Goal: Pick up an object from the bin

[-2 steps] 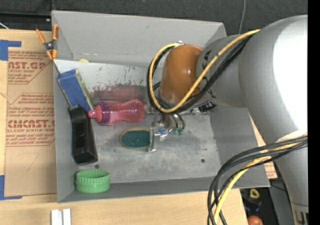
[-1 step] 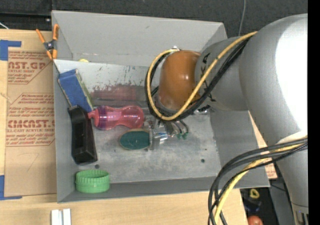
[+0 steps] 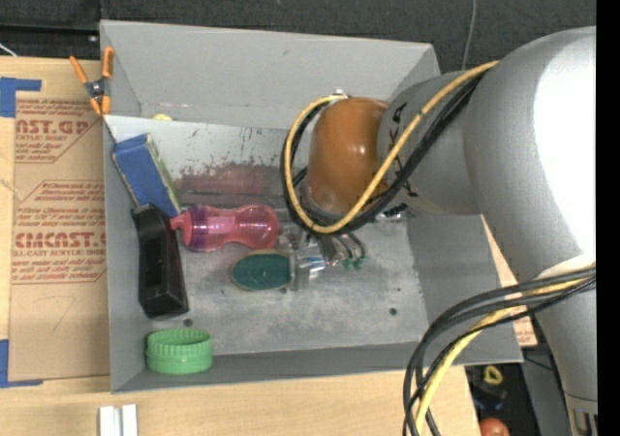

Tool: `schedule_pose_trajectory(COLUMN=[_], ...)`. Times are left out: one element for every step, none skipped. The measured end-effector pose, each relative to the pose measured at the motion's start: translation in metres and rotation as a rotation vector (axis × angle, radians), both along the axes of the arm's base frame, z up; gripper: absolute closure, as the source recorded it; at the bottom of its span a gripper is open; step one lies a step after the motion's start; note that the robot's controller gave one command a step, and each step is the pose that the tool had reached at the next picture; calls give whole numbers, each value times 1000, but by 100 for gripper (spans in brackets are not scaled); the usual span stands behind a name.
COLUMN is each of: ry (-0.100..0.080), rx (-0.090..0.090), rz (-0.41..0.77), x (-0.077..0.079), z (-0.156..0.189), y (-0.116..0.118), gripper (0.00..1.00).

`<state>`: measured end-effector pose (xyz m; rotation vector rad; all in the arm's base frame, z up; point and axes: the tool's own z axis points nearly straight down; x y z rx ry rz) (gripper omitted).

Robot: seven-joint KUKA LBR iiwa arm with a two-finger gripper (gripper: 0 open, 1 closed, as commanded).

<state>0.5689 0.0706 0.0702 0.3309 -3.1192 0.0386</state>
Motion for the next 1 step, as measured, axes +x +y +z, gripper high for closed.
schedule_pose_trajectory(ry=[13], rx=[-2], rz=[-1], x=[-4], z=[14], y=[-1], gripper=[100])
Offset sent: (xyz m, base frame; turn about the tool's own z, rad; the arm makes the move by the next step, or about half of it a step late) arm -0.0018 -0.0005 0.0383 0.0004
